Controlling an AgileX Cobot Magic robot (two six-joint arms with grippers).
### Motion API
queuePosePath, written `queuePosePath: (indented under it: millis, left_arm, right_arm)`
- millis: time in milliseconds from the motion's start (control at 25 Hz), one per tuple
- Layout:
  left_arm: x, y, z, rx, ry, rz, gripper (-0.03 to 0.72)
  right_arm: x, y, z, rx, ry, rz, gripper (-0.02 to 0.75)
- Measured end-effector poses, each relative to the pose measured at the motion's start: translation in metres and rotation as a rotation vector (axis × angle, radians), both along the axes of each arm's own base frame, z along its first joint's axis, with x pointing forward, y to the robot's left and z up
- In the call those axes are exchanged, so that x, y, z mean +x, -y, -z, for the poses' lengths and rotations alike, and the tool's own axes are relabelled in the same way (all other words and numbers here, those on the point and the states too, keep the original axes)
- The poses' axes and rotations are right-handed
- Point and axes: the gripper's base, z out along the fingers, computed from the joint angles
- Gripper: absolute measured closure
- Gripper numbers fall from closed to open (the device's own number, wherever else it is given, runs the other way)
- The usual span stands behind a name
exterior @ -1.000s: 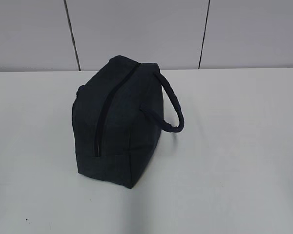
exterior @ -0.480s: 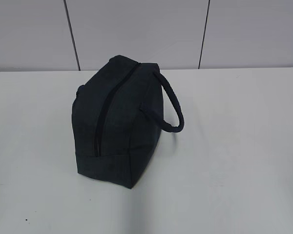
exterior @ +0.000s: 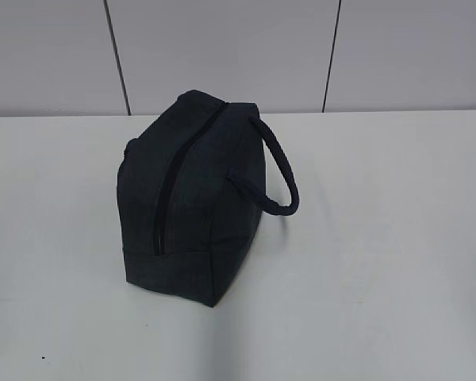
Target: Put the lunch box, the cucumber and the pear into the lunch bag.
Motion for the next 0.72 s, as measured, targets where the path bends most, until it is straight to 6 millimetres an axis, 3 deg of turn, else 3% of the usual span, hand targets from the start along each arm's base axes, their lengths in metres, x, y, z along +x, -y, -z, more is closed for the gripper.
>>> queuePosePath:
  millis: [280,720]
  left_arm:
    - [0.0,0.0016,-0.0001,0.0,0.001,-0.129,0.379]
    - [0.0,0.0018,-0.0001,0.0,0.001,-0.144,0.379]
  right_arm:
    - [0.0001,0.0,0.0001,0.0,0.0,0.0,0.235]
    - [0.0001,0.0,0.0001,0.0,0.0,0.0,0.235]
